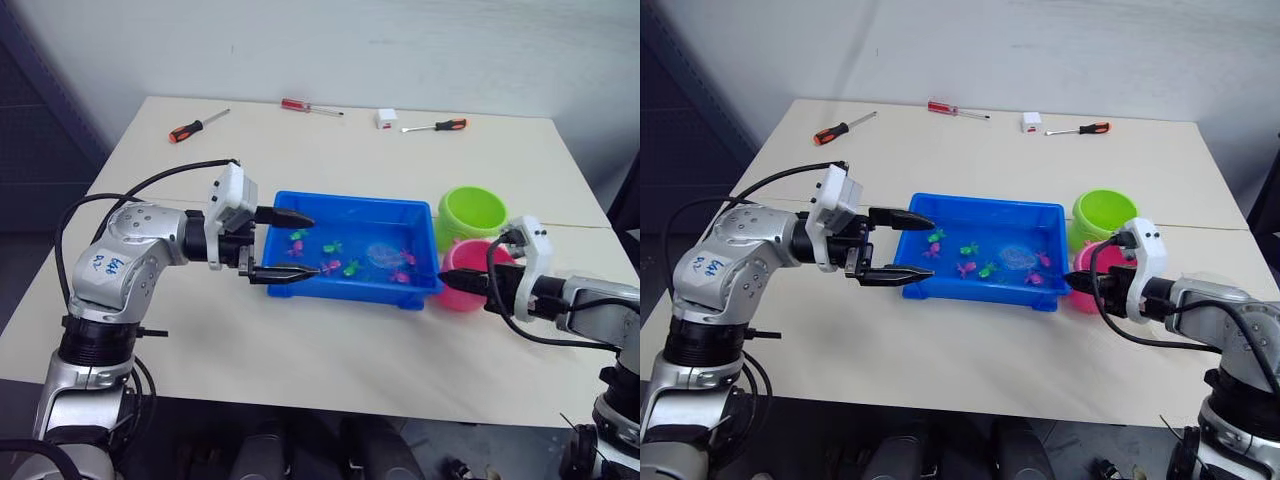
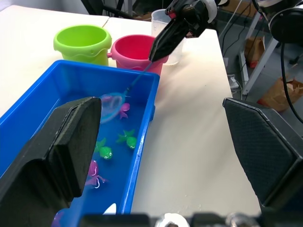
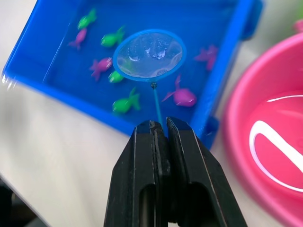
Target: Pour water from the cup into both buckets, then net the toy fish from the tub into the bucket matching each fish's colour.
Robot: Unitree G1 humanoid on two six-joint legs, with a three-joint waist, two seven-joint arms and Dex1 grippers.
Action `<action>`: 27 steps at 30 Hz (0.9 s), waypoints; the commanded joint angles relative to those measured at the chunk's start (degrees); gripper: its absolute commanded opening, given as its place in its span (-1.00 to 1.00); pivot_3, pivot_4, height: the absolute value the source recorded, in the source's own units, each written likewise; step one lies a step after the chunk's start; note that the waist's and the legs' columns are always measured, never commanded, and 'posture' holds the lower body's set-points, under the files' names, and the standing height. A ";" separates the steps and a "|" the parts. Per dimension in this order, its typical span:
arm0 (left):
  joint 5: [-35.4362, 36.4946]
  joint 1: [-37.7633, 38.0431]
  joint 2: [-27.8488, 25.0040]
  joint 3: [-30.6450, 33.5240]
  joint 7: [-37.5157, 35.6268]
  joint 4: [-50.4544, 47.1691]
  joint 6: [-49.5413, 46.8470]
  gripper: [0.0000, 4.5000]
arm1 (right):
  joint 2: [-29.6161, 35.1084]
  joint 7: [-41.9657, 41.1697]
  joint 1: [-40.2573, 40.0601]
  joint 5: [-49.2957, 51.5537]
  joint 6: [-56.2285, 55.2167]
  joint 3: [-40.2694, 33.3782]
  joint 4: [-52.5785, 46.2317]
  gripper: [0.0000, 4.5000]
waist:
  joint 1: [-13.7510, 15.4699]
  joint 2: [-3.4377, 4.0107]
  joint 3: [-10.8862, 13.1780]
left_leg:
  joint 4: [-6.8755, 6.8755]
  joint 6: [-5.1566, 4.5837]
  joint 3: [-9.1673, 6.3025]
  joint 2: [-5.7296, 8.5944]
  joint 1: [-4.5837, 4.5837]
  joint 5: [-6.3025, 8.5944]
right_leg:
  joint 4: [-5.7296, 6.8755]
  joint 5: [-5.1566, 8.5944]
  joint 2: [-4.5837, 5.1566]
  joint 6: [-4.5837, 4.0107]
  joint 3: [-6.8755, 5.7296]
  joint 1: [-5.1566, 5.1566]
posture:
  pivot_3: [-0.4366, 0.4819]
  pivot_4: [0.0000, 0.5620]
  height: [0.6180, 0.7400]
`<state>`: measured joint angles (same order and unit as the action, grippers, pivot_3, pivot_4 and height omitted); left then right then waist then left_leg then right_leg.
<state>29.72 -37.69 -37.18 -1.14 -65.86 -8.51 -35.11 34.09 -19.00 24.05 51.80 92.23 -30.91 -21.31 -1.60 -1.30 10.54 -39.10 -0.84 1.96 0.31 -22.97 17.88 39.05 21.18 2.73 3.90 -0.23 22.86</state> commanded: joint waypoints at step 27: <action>-3.20 -0.17 0.06 -1.38 0.30 1.18 6.70 0.97 | 3.28 50.18 -4.40 46.79 -16.37 4.05 12.36 -1.00 | 0.00 0.00 0.00 | 0.02 -0.08 0.01 0.00 -0.08 -0.03 | -0.09 -0.01 0.00 0.03 0.00 -0.01 | -0.05 -0.47 1.00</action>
<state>26.60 -37.58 -37.02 -2.71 -65.66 -6.38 -29.33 36.19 28.40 19.97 95.58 78.71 -27.45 -8.80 -1.59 -1.30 10.54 -39.08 -0.93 1.97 0.31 -23.06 17.85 38.94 21.16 2.72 3.93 -0.23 22.85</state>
